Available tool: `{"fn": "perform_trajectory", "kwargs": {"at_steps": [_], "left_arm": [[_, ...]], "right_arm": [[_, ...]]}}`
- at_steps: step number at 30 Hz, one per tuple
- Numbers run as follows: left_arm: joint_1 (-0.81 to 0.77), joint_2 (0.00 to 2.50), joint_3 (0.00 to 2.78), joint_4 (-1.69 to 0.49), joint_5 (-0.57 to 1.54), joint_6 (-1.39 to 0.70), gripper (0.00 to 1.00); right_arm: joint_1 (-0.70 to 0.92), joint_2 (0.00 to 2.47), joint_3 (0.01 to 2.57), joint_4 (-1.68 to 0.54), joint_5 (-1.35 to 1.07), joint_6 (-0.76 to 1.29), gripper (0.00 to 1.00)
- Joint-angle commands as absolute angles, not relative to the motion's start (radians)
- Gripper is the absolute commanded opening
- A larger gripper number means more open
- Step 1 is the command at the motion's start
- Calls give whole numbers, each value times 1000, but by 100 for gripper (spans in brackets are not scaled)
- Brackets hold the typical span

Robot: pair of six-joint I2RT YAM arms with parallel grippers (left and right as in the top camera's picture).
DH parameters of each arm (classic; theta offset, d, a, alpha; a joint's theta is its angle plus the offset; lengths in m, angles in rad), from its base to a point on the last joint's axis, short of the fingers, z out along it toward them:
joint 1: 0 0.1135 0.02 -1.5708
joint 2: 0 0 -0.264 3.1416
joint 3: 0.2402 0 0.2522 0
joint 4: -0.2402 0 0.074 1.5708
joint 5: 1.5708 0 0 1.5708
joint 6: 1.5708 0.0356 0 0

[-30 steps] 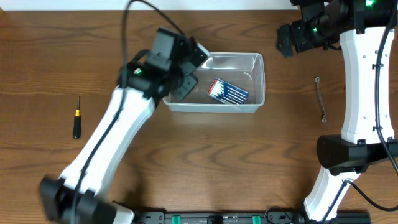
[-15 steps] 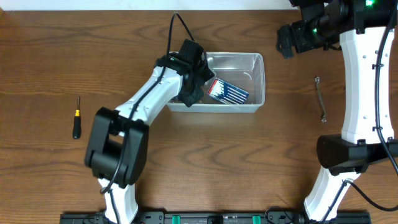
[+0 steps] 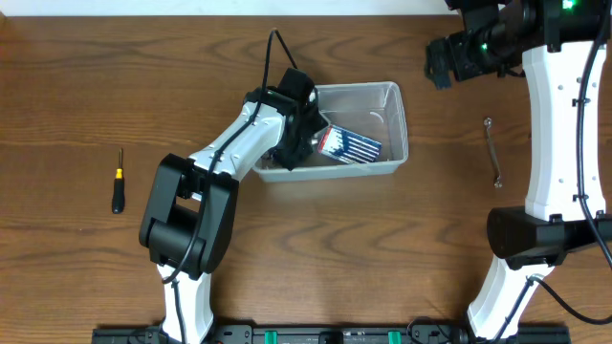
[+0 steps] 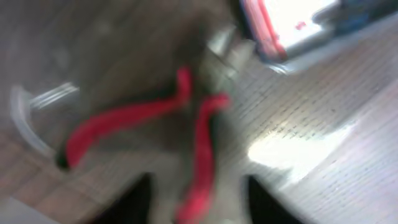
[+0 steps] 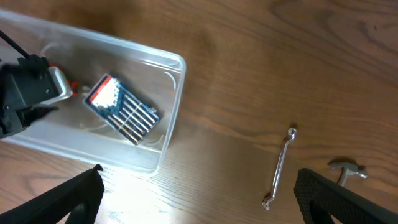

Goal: Pack container
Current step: 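Carry the pliers with the left gripper and release them into the container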

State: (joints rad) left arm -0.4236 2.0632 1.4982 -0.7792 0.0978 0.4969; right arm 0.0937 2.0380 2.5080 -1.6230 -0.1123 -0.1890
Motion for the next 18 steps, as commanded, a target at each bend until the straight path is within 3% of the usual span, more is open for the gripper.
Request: {"fn": "perform_trajectory", "kwargs": {"at_steps": [1,4,15,18], "left_arm": [[-422,2059,1494,-783,95,493,68],[-422,2057,1495,-782,65,493,76],[-422,1845,1571,-799,-66,497,78],[-414,1709,1581,-842,-110,489,84]], "right_arm": [[91,2044,2505,-1622,-109,-199,99],[91,2044,2505,-1624,-109,-199,99],[91,2044,2505,-1624,-109,-199,99],[91,2044,2505,-1625,-109,-199,99]]}}
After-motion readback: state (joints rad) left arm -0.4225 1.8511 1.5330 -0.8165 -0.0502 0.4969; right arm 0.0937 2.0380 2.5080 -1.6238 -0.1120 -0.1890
